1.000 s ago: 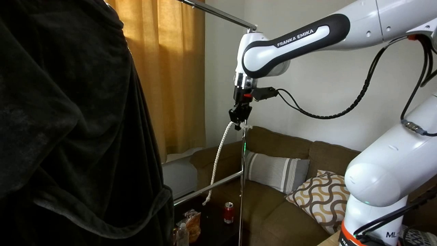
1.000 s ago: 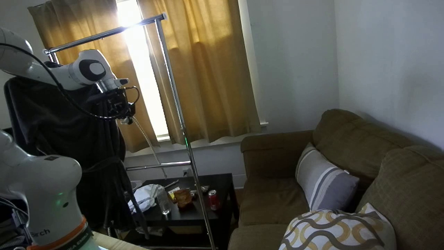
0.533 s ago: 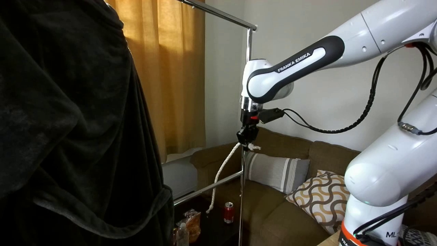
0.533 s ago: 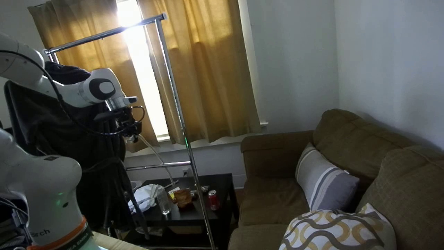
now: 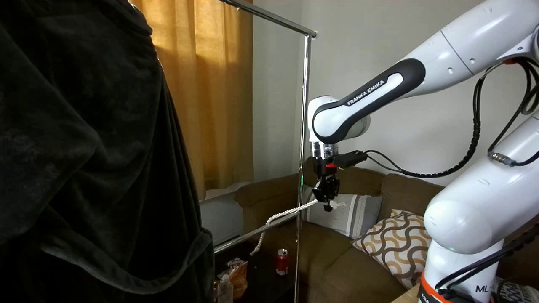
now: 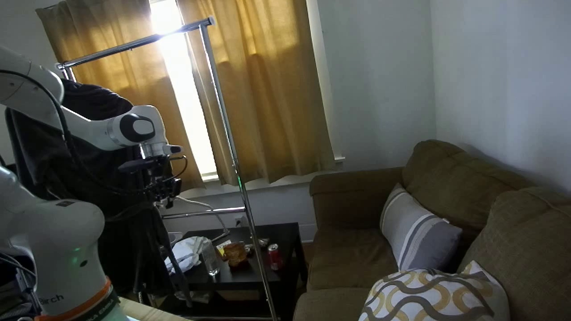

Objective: Pull the rope and put it on the bottom rail

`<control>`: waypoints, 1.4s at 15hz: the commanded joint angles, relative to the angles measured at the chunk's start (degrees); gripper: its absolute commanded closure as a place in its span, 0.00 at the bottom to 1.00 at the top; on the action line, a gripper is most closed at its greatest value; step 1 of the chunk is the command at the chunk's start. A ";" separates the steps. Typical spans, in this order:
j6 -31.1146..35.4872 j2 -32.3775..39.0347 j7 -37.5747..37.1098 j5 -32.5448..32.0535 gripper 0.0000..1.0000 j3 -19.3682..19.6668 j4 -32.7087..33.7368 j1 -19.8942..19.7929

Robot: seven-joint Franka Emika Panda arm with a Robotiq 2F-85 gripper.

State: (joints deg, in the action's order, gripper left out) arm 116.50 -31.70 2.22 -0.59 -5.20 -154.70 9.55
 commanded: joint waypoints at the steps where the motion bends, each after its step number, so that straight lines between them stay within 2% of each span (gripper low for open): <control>1: -0.09 -0.04 0.14 0.18 0.92 -0.31 0.07 -0.31; 2: -0.10 -0.08 0.14 0.18 0.98 -0.31 0.06 -0.31; 3: -1.36 1.48 1.07 0.70 0.98 -0.63 1.32 0.64; 4: -1.77 3.83 5.57 3.04 0.98 0.97 2.13 2.31; 6: -2.20 8.03 7.49 4.21 0.98 1.30 2.88 2.21; 9: -4.67 15.21 7.43 3.72 0.98 1.56 4.35 0.21; 12: -3.92 21.60 5.89 1.66 0.98 1.39 5.36 -1.53; 17: 1.83 33.06 3.56 -3.07 0.98 0.80 7.99 -3.27; 21: 12.03 41.16 0.47 -7.27 0.98 1.15 9.67 -3.61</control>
State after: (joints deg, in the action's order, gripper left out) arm 123.05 3.33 5.32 -5.37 -3.88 -147.04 6.49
